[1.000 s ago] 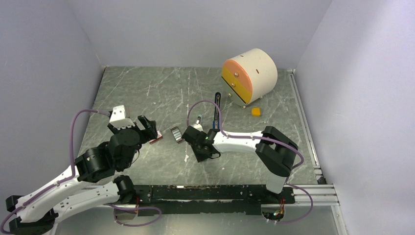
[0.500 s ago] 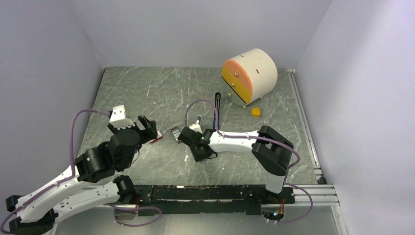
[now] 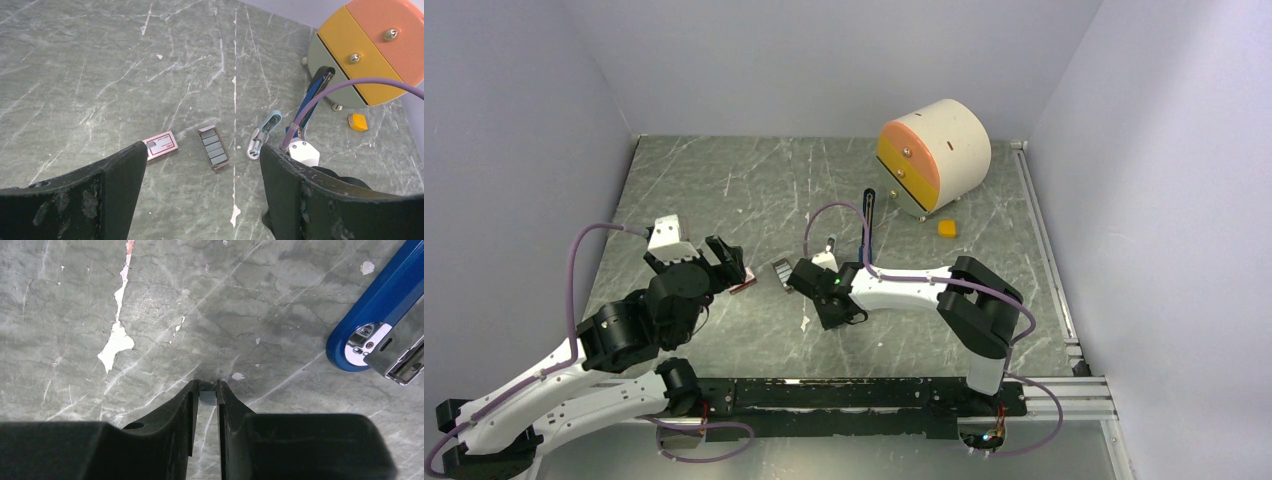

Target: Load the staples into the stapler

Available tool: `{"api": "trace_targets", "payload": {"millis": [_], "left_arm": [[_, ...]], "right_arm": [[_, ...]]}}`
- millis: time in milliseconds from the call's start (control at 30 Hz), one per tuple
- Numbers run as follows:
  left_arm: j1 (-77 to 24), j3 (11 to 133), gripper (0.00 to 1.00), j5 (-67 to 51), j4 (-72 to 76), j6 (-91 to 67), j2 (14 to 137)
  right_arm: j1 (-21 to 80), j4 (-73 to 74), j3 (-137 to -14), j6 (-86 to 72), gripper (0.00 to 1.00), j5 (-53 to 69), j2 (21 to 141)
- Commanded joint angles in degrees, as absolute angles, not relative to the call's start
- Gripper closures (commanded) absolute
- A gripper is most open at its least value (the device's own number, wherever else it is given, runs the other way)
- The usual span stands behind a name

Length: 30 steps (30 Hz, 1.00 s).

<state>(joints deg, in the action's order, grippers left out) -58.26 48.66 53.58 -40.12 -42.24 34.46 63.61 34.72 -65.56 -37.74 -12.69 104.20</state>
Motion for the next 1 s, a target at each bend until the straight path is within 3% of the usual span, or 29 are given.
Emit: {"api": "trace_targets", "payload": {"millis": [0,433,967], "left_arm": [[-58.0,48.5,0.13,54.0,-39.5,-42.4,34.5],[-58.0,48.6,0.13,54.1,-39.8,-42.4,34.5],[-58.0,47.6,0.13,51.9,-38.3,-42.1,34.5]], "right_arm": [[63.9,35.1,-65.8,-39.4,0.77,-14.3,104.4],[61.7,31.7,-68.6,-40.9,0.77,-23.6,99.4],[54.4,25.8,-76.9,-46.3,0.77,-30.2,107.0]]}}
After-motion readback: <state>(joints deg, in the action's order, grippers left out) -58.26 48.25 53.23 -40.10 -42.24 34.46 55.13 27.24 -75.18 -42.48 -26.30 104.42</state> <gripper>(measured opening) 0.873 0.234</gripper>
